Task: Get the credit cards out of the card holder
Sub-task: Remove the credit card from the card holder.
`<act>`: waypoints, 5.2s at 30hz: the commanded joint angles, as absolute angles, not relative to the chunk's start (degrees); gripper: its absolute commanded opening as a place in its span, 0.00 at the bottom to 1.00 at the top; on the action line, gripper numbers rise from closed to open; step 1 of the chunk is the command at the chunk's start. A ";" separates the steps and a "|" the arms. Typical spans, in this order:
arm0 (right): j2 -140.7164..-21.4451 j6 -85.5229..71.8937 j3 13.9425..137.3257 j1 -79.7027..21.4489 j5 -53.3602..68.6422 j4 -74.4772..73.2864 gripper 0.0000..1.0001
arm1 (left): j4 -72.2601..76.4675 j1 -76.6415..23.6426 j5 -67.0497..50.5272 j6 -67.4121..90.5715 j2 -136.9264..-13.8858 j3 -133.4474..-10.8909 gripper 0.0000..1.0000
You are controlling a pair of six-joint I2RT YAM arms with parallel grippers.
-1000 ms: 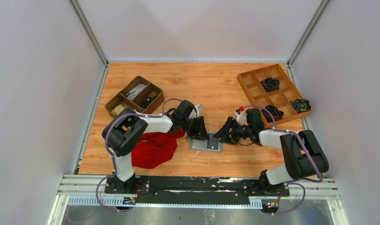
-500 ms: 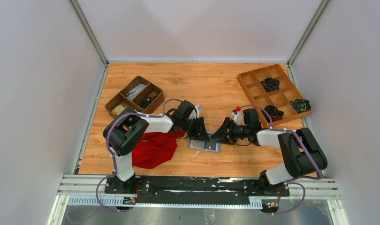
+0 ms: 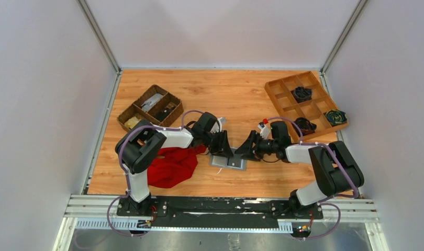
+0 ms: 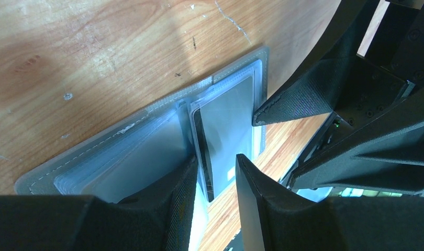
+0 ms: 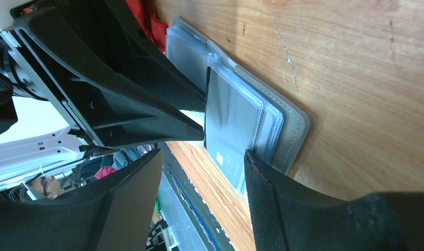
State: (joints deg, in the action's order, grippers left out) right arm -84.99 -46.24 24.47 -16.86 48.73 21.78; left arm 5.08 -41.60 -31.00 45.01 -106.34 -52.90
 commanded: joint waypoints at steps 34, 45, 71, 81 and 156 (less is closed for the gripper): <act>-85.81 -47.02 24.44 -18.02 49.22 22.59 0.62 | 4.31 -39.51 -27.87 47.39 -100.91 -48.56 0.39; -85.26 -47.28 25.49 -18.53 49.23 22.24 0.63 | 4.38 -38.45 -28.55 45.41 -104.20 -47.29 0.35; -77.92 -45.37 24.42 -19.51 42.81 16.77 0.62 | 4.46 -38.85 -30.44 43.58 -98.83 -48.44 0.36; -81.90 -46.14 24.14 -19.51 44.11 19.23 0.62 | 5.71 -40.87 -31.99 44.56 -102.21 -50.76 0.37; -81.65 -46.47 22.59 -21.18 42.16 20.05 0.61 | 5.80 -39.99 -31.73 44.30 -104.85 -49.39 0.35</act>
State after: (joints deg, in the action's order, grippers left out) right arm -80.27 -46.92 23.81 -20.25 41.98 19.00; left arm 5.98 -40.29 -31.75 45.43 -104.20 -49.91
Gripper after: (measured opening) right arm 0.612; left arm 0.355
